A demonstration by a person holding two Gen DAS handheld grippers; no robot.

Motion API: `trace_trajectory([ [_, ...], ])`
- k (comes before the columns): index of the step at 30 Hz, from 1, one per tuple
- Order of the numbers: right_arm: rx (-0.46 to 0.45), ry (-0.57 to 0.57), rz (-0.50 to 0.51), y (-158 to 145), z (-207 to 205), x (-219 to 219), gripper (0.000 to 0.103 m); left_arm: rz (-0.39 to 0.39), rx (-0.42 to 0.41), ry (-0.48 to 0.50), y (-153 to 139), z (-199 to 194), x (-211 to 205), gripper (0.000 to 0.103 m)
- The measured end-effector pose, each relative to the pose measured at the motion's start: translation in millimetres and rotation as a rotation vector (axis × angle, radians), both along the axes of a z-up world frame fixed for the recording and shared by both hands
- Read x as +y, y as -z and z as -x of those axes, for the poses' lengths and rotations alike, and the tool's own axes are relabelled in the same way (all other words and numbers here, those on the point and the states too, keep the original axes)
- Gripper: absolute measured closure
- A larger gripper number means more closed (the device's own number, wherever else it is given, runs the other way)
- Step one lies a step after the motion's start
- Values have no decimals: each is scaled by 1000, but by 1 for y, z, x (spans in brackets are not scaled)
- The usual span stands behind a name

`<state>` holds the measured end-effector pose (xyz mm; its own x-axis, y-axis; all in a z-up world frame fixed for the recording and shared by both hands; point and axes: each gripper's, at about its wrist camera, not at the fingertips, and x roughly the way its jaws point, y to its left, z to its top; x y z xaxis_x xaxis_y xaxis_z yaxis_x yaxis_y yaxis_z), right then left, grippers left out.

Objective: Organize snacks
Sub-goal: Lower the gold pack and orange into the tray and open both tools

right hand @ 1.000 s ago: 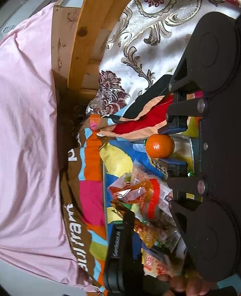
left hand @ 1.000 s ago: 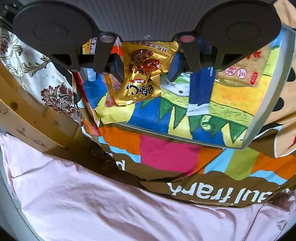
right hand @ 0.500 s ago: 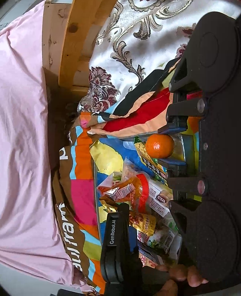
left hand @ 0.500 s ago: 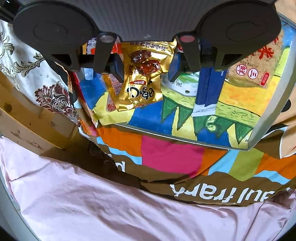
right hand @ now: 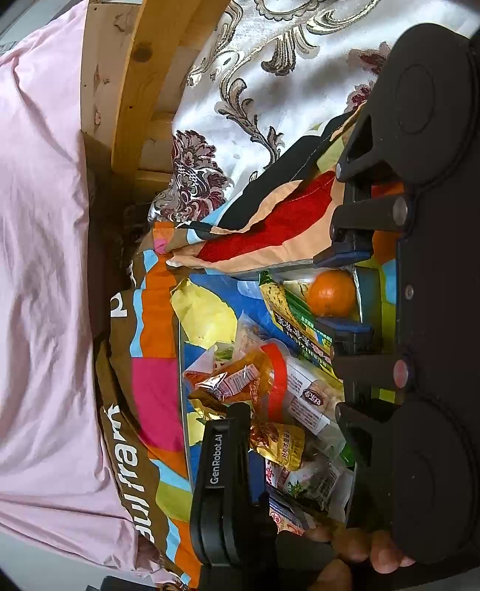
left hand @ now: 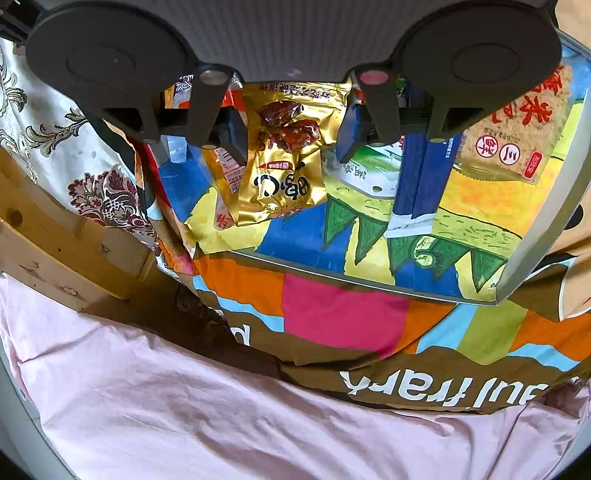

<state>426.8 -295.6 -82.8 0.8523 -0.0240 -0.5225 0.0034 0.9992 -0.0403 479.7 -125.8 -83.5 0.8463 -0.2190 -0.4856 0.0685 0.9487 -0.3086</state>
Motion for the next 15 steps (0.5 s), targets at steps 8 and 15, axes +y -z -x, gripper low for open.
trace_trajectory([
  [8, -1, 1, -1, 0, 0, 0, 71, -6, 6, 3, 2, 1, -1, 45],
  [15, -14, 0, 1, -3, 2, 1, 62, -17, 11, 9, 2, 4, -2, 42],
])
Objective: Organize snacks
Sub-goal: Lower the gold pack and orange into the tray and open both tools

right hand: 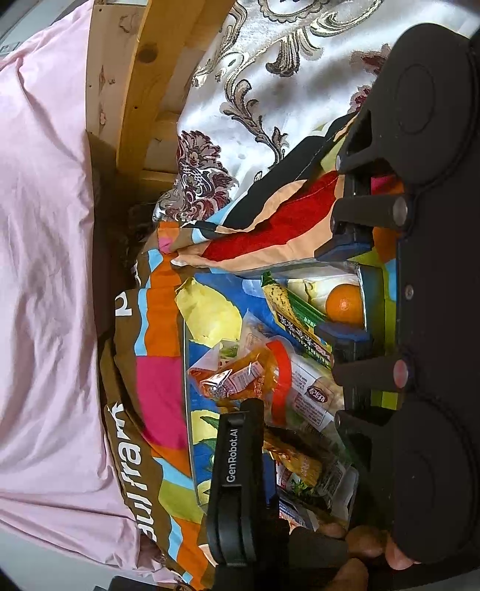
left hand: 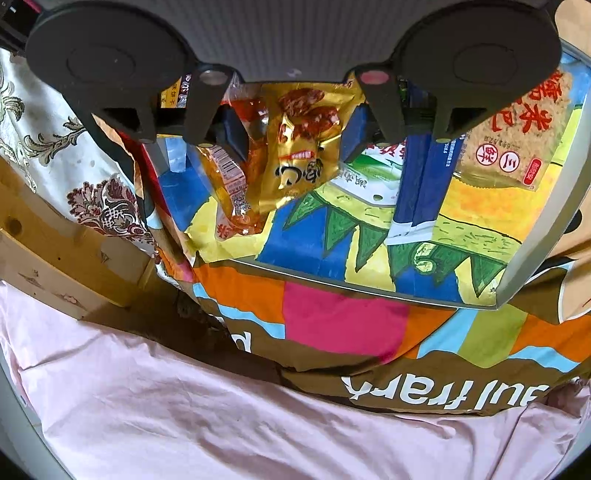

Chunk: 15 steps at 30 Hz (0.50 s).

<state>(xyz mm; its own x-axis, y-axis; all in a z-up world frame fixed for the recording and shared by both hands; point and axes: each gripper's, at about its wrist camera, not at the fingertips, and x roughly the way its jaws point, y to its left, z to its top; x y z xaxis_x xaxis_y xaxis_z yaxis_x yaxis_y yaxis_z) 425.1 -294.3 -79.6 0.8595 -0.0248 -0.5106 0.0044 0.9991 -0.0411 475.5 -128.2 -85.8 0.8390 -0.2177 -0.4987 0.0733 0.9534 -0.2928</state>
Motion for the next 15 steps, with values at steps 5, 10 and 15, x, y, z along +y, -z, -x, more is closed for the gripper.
trace_trajectory([
  [5, -6, 2, 3, -1, 0, 1, 56, -5, -6, 4, -1, 3, 1, 33],
  [10, -14, 2, 4, -1, 2, 1, 46, -9, -26, 6, -3, 6, 2, 24],
  [15, -24, 4, 12, -3, 3, 3, 38, -25, -42, 10, -4, 11, 1, 17],
])
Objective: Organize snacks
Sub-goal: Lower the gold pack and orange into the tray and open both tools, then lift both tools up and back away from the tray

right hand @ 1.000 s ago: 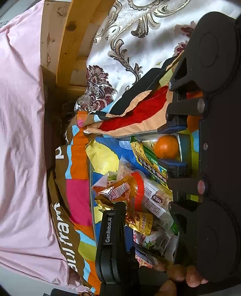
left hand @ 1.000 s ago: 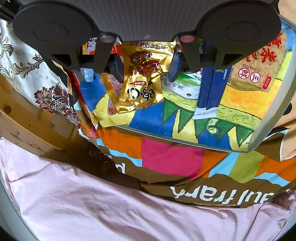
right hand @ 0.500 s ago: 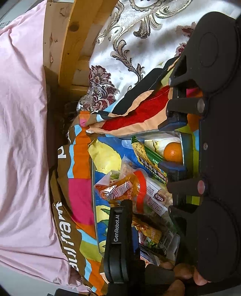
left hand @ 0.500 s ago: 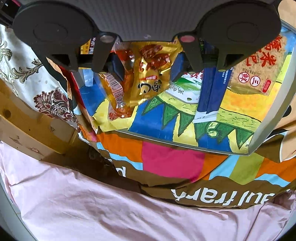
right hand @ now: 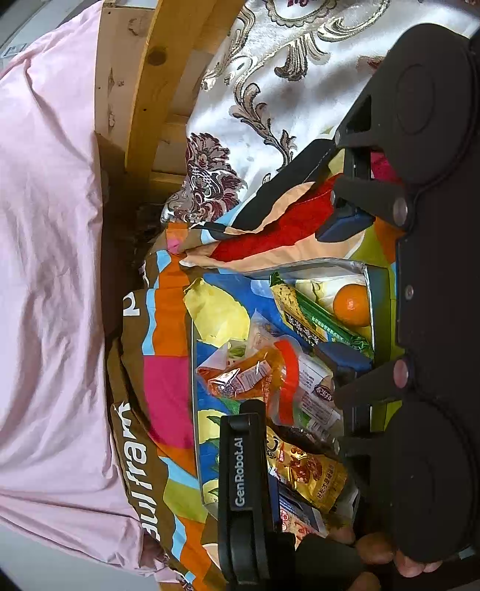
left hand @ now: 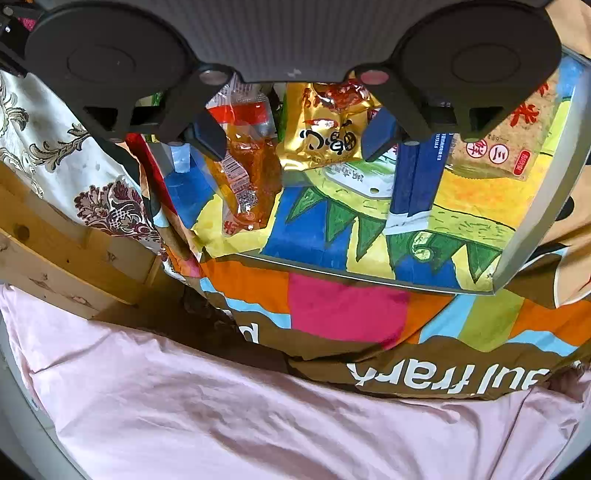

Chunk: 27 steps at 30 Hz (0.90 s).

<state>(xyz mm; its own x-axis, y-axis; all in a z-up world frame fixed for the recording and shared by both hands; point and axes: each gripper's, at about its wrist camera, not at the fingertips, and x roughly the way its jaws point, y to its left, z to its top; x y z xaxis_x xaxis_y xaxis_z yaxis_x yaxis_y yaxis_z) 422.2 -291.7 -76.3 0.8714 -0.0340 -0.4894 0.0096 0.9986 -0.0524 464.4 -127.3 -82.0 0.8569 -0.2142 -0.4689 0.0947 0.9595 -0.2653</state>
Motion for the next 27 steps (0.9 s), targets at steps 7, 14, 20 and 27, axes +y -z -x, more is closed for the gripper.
trace_trajectory([
  [7, -22, -3, 14, -5, 3, 2, 27, -11, -21, -24, -5, 8, 6, 3],
  [14, -46, -14, 26, -10, 5, 8, 15, -17, -30, -58, -15, 15, 22, 1],
  [20, -70, -22, 31, -13, 9, 13, 7, 1, -32, -93, -20, 20, 37, 1],
  [27, -85, -19, 29, -14, 10, 14, 1, -26, -47, -113, -21, 24, 43, 0],
])
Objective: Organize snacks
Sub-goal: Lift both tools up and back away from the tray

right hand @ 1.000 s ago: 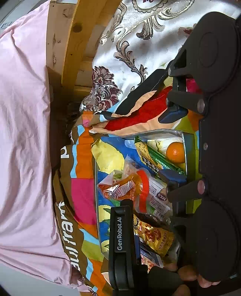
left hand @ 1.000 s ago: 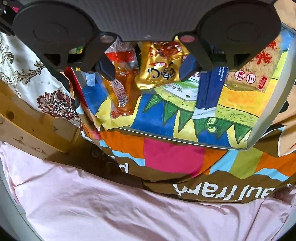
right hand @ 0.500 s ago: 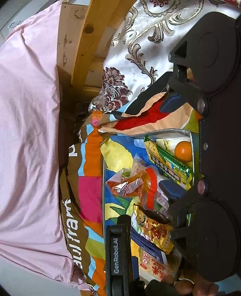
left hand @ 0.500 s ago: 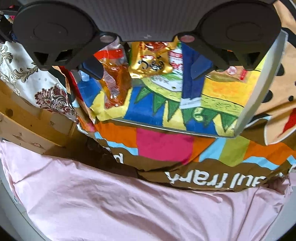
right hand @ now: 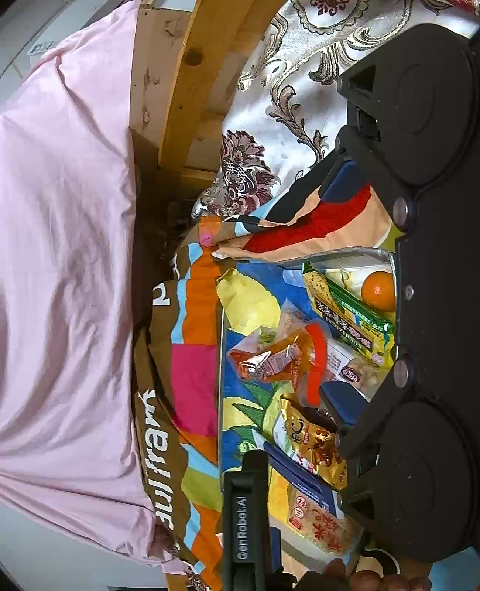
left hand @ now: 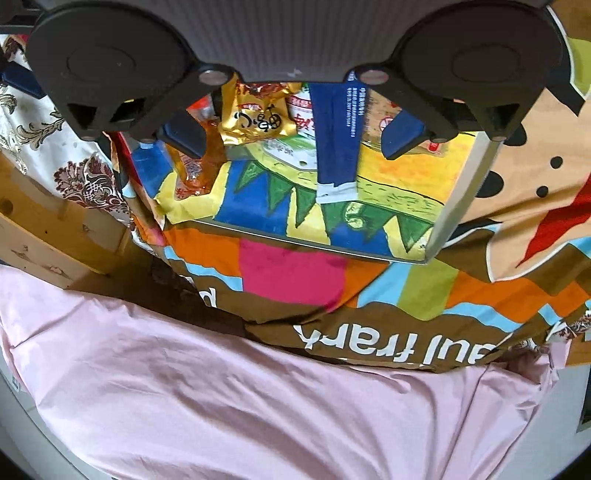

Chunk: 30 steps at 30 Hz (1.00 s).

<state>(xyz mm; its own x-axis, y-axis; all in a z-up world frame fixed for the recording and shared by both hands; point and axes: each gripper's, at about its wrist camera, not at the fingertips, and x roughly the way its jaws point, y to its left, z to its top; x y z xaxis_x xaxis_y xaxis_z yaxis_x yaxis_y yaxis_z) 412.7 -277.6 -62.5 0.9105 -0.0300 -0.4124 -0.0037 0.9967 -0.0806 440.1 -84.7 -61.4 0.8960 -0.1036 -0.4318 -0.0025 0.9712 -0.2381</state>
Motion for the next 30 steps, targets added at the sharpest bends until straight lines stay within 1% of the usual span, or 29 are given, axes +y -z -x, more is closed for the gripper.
trace_trajectory([
  [8, -23, 11, 1, -4, 2, 2, 1, -49, -25, -14, 0, 8, 1, 0],
  [12, -35, 11, -1, -9, 4, 4, 1, -78, -23, -28, -1, 13, 3, 0],
  [20, -69, 1, -9, -22, 15, 7, 1, -75, -21, -69, -7, 33, 15, 0],
  [30, -105, -9, -16, -37, 26, 11, 1, -122, -42, -93, -21, 58, 25, 0],
])
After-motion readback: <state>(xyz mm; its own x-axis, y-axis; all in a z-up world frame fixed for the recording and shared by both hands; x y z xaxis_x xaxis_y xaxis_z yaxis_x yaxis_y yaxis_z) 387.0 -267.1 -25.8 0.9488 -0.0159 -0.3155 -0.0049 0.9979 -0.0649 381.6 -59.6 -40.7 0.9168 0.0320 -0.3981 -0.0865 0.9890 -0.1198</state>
